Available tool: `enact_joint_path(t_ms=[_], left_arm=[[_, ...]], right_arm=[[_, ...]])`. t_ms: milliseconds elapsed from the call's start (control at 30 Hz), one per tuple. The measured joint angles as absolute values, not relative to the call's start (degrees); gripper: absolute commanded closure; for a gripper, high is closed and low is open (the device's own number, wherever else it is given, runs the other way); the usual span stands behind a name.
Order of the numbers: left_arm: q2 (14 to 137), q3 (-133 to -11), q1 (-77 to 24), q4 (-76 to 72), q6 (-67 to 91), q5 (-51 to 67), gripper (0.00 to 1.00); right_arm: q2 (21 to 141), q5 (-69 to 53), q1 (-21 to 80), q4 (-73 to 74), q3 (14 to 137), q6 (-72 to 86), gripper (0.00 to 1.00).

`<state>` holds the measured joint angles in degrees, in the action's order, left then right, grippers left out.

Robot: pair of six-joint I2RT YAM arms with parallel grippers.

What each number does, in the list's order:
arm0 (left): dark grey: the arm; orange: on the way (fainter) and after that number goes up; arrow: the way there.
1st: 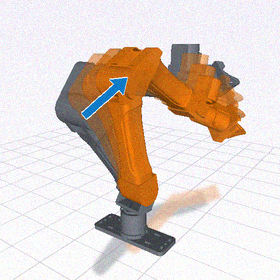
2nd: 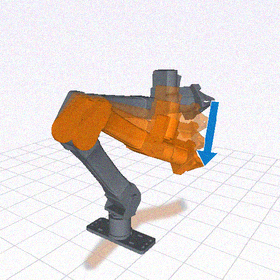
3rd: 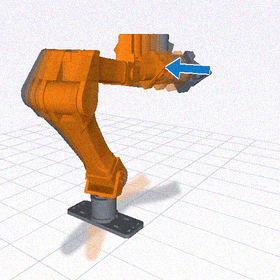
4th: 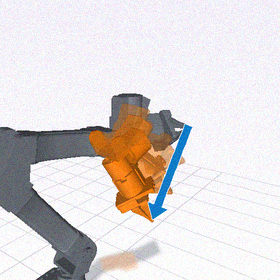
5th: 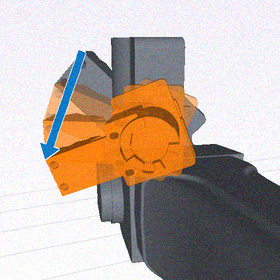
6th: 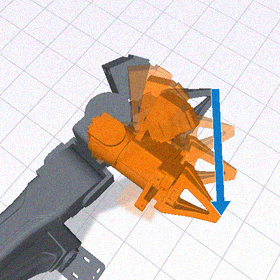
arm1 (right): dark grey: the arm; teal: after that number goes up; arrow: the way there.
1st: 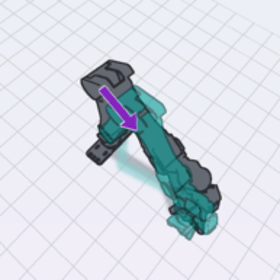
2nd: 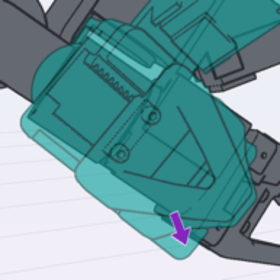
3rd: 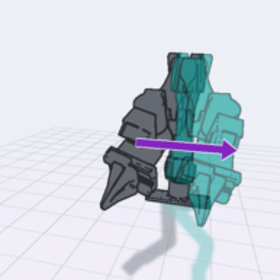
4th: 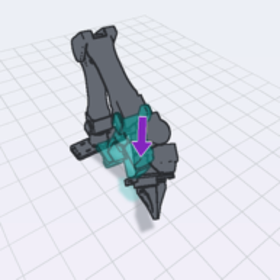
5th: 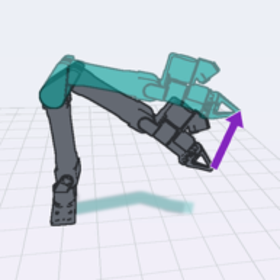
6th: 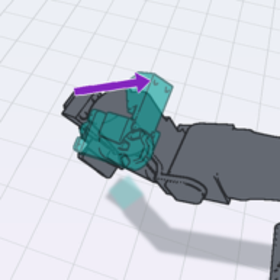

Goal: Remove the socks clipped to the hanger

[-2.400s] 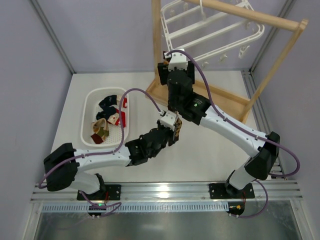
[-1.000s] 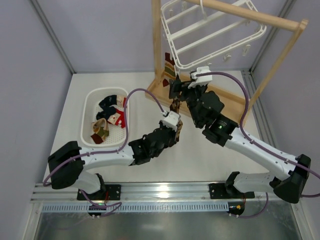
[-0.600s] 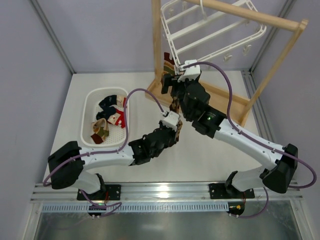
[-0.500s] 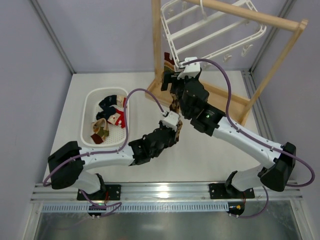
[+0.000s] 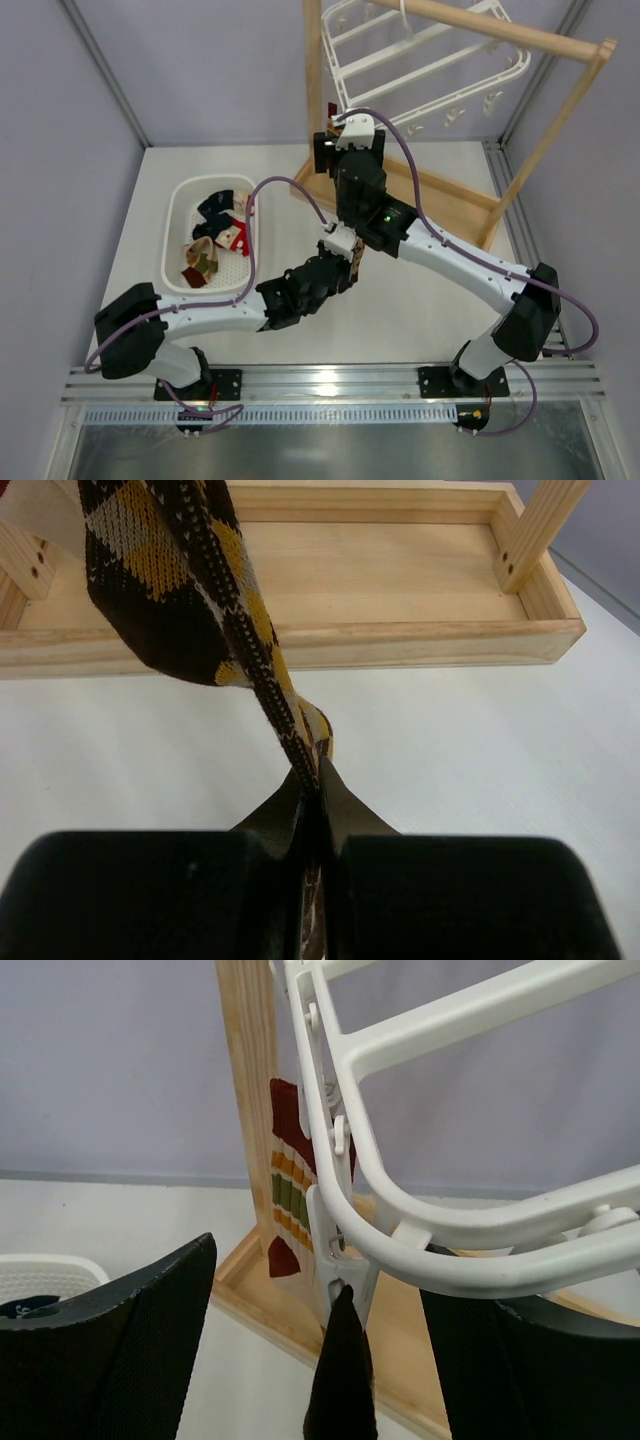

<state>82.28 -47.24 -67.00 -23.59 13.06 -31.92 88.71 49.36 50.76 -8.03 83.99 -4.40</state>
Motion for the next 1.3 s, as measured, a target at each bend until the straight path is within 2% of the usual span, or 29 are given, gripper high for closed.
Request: enact_joint_path(t_ms=[133, 167, 233, 267, 500, 533, 567, 600, 667, 733, 1033, 1300], left_arm=[[82.24, -47.24, -67.00, -23.66, 13.06, -31.90, 1.00], [82.24, -47.24, -67.00, -23.68, 13.06, -31.92, 1.00], [82.24, -47.24, -67.00, -23.70, 13.06, -31.92, 1.00], [82.24, -47.24, -67.02, -23.64, 13.08, -31.86, 1.00], [82.26, -47.22, -67.22, -23.22, 13.15, -31.62, 1.00], [82.26, -47.22, -67.22, -23.24, 13.15, -31.62, 1.00], [82.26, -47.24, -67.22, -23.22, 13.17, -31.59, 1.00], [82.28, -47.22, -67.22, -23.22, 13.17, -31.59, 1.00], [82.28, -47.22, -67.22, -23.22, 13.15, -31.59, 1.00], [82.30, -47.24, -67.22, -23.22, 13.08, -31.66, 1.00], [83.31, -47.16, -64.62, -22.20, 13.93, -31.09, 1.00], [82.04, -43.62, -50.83, -21.82, 19.68, -25.58, 1.00]], right_arm=[[89.30, 51.51, 50.76, -11.40, 83.61, -6.92, 0.54], [89.30, 52.12, 50.78, -12.80, 83.20, -7.77, 0.69], [89.30, 53.36, 50.87, -16.27, 82.08, -9.72, 0.83], [89.30, 53.93, 50.96, -18.31, 81.38, -10.72, 0.96], [89.41, 56.21, 51.24, -25.45, 79.64, -15.40, 0.96], [89.41, 56.34, 51.27, -25.74, 79.57, -15.66, 0.94], [89.41, 56.45, 51.27, -25.89, 79.53, -15.86, 0.82], [89.41, 56.49, 51.29, -25.91, 79.50, -15.99, 0.42], [89.41, 56.73, 51.33, -25.67, 79.48, -16.10, 0.24], [89.41, 56.90, 51.33, -25.15, 79.46, -15.88, 0.19], [81.34, 55.16, 51.33, -21.54, 67.35, -10.17, 0.16], [68.60, 55.27, 51.13, -19.68, 49.78, -0.75, 0.15]])
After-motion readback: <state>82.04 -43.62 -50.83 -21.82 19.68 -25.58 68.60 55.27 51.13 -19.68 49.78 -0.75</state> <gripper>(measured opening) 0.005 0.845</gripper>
